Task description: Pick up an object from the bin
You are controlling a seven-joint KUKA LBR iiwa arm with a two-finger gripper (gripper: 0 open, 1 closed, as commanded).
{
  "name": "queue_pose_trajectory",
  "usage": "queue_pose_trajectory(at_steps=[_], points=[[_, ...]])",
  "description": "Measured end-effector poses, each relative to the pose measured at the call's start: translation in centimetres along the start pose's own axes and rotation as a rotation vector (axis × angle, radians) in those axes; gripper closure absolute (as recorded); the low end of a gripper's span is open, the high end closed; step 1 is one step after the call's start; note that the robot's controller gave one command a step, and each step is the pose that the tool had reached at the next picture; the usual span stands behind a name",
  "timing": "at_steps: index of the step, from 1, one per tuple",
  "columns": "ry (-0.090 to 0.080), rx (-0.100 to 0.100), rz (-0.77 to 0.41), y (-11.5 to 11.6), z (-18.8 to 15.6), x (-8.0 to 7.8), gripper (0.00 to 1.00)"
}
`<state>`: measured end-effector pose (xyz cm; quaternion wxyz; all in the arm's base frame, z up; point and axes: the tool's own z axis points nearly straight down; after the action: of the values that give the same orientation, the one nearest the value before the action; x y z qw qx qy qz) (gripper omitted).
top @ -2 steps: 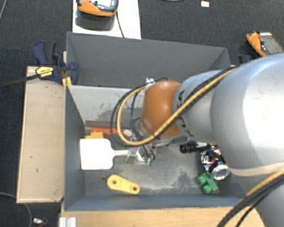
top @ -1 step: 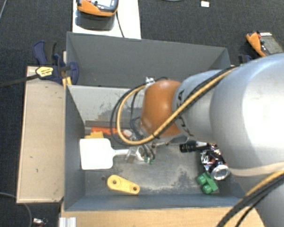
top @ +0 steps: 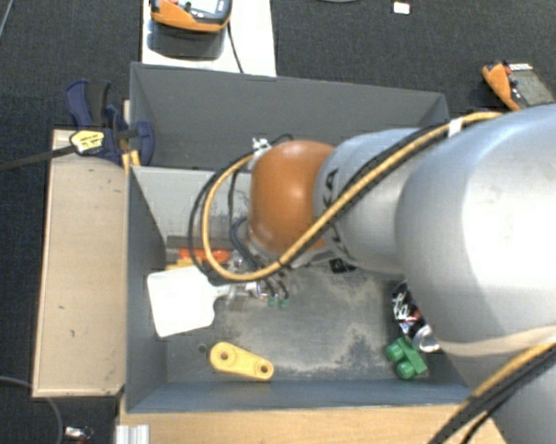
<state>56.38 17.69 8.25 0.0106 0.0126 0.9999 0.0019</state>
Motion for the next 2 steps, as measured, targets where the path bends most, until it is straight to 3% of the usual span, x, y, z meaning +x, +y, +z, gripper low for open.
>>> queue_pose_trajectory(at_steps=[1, 2], points=[[0.004, 0.001, 0.129, -2.4, -0.7, -0.1, 1.0], [-0.002, -0.001, 0.021, -0.6, -4.4, -0.6, 1.0]])
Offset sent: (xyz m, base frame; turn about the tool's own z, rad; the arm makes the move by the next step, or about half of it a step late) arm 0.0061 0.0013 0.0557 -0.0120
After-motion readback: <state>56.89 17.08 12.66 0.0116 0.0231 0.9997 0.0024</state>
